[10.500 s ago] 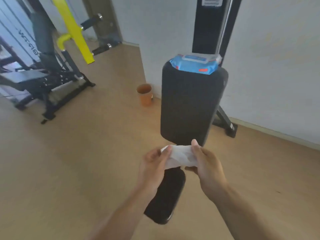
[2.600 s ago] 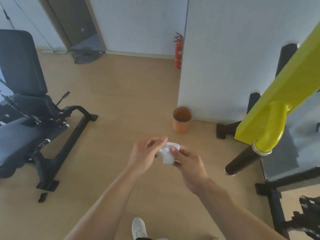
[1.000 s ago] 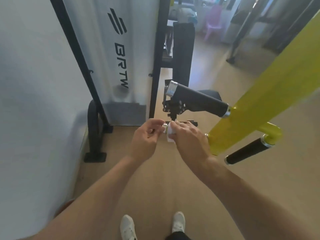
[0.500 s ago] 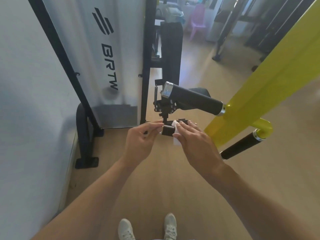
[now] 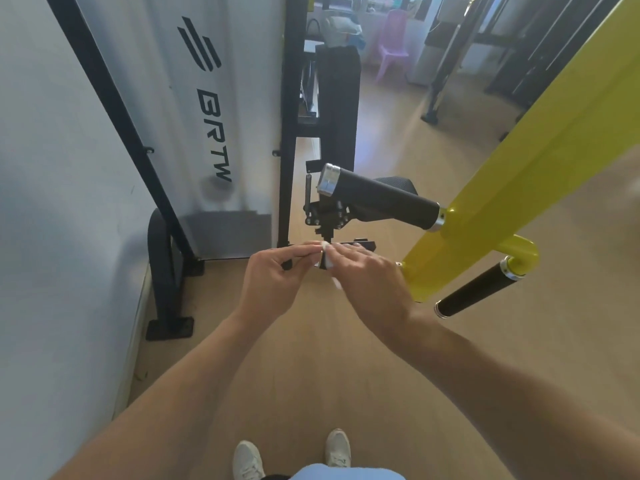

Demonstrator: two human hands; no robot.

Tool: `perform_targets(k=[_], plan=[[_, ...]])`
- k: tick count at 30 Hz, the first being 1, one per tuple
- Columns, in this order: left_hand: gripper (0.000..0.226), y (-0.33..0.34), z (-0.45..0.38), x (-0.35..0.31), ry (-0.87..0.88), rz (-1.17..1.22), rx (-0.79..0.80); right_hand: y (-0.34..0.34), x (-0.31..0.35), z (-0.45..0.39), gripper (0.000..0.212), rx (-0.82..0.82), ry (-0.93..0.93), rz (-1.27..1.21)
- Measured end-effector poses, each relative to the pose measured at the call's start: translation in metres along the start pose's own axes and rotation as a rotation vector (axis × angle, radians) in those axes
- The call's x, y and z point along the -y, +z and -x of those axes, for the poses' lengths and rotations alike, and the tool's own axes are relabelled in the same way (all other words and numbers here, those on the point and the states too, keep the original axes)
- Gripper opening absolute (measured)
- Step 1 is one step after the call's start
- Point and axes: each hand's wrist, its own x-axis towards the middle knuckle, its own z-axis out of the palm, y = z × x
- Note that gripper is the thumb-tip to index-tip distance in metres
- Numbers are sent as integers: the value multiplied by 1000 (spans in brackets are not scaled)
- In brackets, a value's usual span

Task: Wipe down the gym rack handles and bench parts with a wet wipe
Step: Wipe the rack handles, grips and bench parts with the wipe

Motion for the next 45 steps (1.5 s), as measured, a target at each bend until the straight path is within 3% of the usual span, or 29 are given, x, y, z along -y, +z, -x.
perform_targets(k=[3, 6, 8, 11, 15, 22, 25, 29, 33, 36, 42, 45], plan=[[20, -2, 0, -2, 2, -8, -3, -2, 7, -6, 38, 14, -4, -38], [18, 0, 0, -1, -38, 0, -20, -34, -3, 5, 16, 129, 74, 204], [18, 4, 1, -1, -48, 3, -23, -38, -15, 12, 21, 177, 61, 274], [18, 7, 0, -3, -27, 3, -39, -31, -6, 2, 8, 84, 52, 181], [21, 3, -1, -8, 3, -7, -32, -8, 10, -13, 27, 18, -24, -147], [17, 4, 0, -4, -46, -23, -25, -29, -14, 11, 44, 264, 117, 356], [18, 7, 3, -6, -62, -7, -43, -22, -6, 4, 35, 181, 56, 171], [22, 5, 3, -11, -30, 9, -18, 0, 8, -7, 50, 51, -36, -77], [17, 3, 2, -8, -52, -37, -63, -8, 6, 11, 64, 299, 54, 80], [17, 5, 3, -8, -72, -28, -72, -19, 7, 16, 89, 456, 107, 111], [19, 4, 6, -11, -52, -7, -63, -7, 16, -5, 50, 132, 12, -138], [16, 4, 6, -9, -84, -18, -77, -30, 8, 3, 27, 147, 118, 30]])
